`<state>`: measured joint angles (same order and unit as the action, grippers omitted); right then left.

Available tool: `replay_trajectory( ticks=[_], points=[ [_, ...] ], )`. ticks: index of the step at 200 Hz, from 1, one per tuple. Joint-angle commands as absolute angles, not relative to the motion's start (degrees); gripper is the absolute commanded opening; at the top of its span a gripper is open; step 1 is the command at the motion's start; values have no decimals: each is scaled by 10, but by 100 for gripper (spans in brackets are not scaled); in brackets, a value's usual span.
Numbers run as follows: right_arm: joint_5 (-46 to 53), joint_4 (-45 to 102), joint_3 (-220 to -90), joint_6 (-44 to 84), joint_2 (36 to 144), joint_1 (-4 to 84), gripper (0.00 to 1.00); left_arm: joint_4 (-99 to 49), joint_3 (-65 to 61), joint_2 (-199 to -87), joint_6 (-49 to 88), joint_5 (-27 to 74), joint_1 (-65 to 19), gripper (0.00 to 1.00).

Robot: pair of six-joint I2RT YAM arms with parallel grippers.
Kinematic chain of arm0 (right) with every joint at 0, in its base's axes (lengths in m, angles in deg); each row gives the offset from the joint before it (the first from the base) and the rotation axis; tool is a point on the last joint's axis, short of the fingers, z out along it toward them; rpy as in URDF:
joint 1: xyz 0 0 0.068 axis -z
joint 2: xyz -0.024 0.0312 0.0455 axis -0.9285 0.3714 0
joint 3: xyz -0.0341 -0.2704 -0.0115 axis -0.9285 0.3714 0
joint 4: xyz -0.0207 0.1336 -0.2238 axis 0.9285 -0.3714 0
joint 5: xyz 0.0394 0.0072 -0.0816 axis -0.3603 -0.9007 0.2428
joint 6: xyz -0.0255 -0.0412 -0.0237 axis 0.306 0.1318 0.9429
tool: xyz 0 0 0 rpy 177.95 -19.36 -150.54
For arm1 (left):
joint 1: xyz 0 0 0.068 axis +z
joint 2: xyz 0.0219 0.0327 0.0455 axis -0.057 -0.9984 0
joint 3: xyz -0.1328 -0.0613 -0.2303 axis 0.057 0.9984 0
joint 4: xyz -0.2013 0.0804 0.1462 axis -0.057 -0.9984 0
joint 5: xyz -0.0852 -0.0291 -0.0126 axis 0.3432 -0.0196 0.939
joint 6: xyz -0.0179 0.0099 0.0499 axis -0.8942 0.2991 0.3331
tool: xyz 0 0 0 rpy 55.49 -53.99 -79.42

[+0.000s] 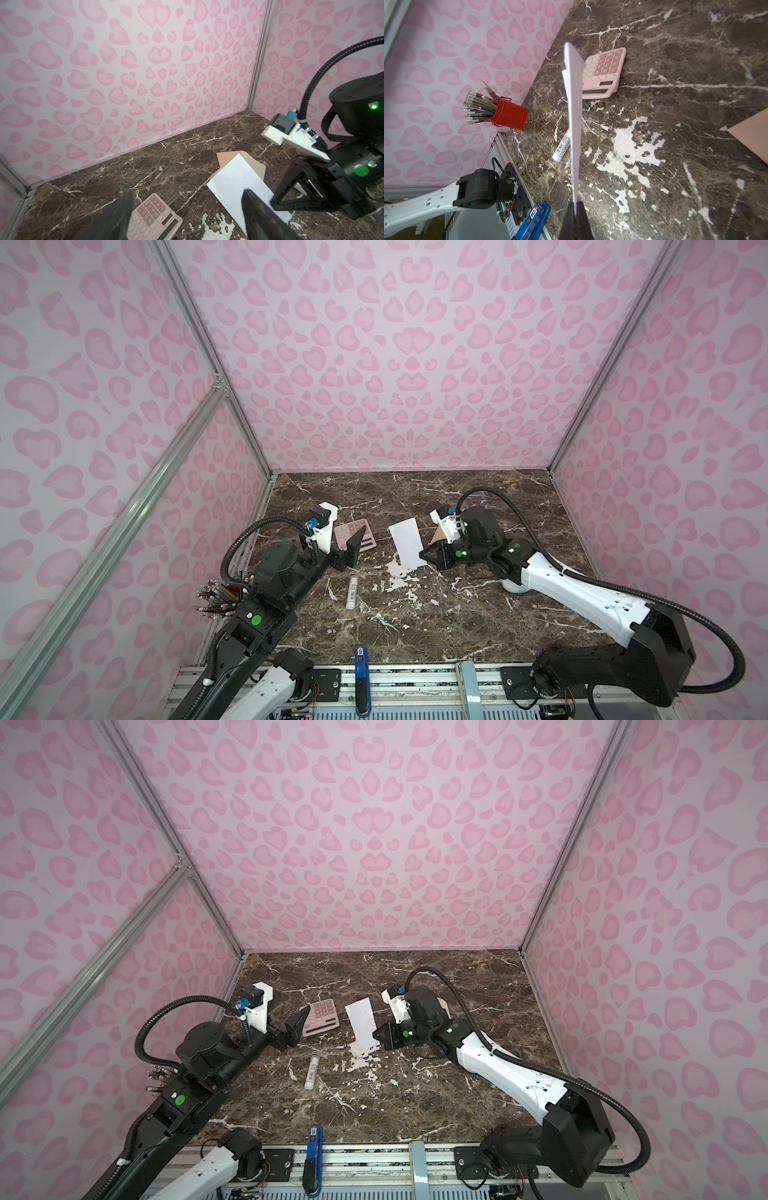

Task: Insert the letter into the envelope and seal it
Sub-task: 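Open and lift the left gripper while the right gripper holds the letter, then lower the folded white letter flat onto the table and open the right gripper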

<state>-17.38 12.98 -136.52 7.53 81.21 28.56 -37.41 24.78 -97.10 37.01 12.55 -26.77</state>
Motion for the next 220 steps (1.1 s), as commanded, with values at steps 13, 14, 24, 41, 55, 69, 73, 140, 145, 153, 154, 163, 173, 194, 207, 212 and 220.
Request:
replay_trajectory(
  ticks=[13,14,24,41,55,69,73,140,145,153,154,163,173,194,207,212,220],
  points=[
    [-132,173,-1396,-7,884,257,0,-398,274,-941,352,108,-267,84],
    [-131,173,-1396,-8,885,256,0,-399,275,-940,352,108,-267,84],
    [-123,181,-1403,-22,909,247,0,-402,281,-933,349,107,-267,84],
    [-113,212,-1406,-58,946,236,0,-402,292,-921,344,104,-267,84],
    [-102,242,-1404,-93,971,232,0,-396,302,-912,343,109,-267,84],
    [-97,276,-1398,-127,994,231,0,-392,310,-905,341,112,-267,84],
    [-96,285,-1397,-136,1001,231,0,-392,311,-904,341,112,-267,84],
    [-84,353,-1367,-223,1068,231,0,-392,317,-904,341,126,-266,84],
    [-84,354,-1365,-226,1072,232,0,-392,317,-905,341,127,-266,84],
    [-83,356,-1362,-231,1079,232,0,-393,315,-907,341,130,-266,84],
    [-83,356,-1362,-231,1080,233,0,-393,315,-908,342,130,-266,84],
    [-83,359,-1360,-235,1088,232,0,-395,314,-909,343,134,-266,84],
    [-83,359,-1362,-237,1099,234,0,-397,312,-911,345,138,-266,84],
    [-91,360,-1372,-238,1122,234,0,-403,310,-913,349,140,-266,84],
    [-93,358,-1380,-236,1134,234,1,-411,306,-913,351,141,-266,83],
    [-94,357,-1382,-235,1137,234,2,-415,305,-913,352,141,-266,83],
    [-93,355,-1385,-234,1141,234,4,-420,302,-911,352,141,-266,83]
  ],
)
